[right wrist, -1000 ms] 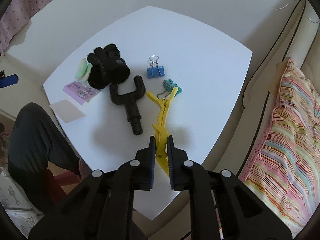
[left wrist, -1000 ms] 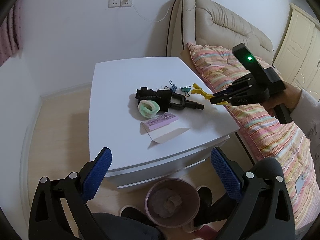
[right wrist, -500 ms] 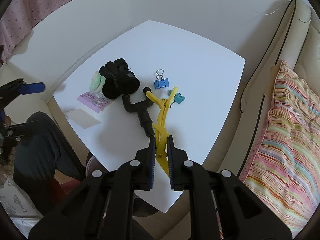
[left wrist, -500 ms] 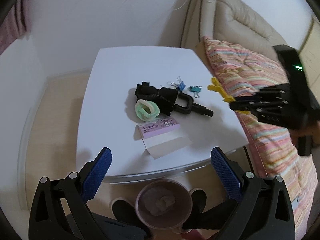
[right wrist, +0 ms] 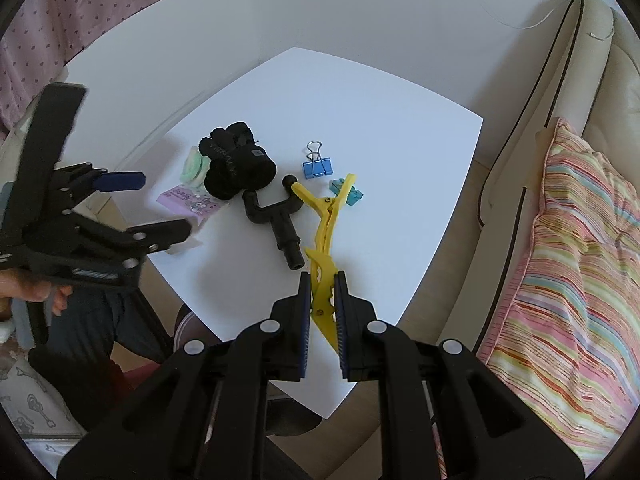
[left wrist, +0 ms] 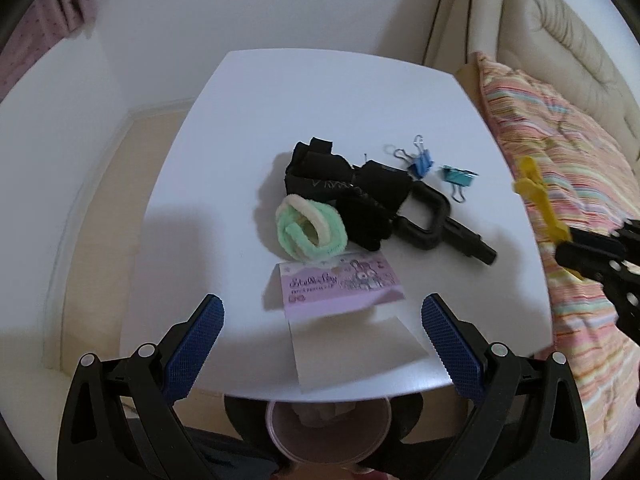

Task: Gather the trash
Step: 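Grasp the pink pencil-cap box with the left gripper while the right gripper holds the yellow clip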

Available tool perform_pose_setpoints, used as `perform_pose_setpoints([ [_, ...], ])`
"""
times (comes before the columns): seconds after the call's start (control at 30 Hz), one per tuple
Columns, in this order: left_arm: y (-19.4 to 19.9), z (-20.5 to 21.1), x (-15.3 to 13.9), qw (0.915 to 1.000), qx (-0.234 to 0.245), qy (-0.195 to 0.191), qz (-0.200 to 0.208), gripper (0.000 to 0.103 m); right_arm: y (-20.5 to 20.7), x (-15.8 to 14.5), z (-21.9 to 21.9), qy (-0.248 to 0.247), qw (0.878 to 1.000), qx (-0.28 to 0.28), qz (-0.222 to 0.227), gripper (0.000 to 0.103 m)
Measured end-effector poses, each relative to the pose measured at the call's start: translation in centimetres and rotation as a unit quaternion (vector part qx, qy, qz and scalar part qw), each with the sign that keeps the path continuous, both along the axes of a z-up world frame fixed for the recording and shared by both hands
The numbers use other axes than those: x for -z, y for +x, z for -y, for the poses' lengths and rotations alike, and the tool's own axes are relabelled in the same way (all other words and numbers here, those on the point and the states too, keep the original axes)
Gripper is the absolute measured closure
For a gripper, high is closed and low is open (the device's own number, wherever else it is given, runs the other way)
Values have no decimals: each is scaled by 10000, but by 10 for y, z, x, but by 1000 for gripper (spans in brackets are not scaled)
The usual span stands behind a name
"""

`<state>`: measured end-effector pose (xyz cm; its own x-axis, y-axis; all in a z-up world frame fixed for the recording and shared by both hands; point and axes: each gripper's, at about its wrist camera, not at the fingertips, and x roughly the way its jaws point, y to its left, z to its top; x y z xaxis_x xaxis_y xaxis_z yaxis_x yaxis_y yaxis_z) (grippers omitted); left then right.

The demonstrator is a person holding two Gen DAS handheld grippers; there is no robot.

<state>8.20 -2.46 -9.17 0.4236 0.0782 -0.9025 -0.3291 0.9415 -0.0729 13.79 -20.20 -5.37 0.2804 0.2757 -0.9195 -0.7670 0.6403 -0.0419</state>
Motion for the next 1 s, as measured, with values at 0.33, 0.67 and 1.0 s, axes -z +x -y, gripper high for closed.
perform_pose_setpoints([
  [0.33, 10, 3, 12, 9994, -118, 282, -130, 17, 1, 4, 2, 73, 10000, 27, -38, 92],
  [0.67, 1, -7, 7, 9997, 17, 256, 16, 35, -3, 8, 1, 128, 9999, 29, -55, 92],
  [1.0, -25, -8, -12, 9973, 585, 241, 359, 35, -20, 3, -6, 403, 9992, 33, -2, 92],
])
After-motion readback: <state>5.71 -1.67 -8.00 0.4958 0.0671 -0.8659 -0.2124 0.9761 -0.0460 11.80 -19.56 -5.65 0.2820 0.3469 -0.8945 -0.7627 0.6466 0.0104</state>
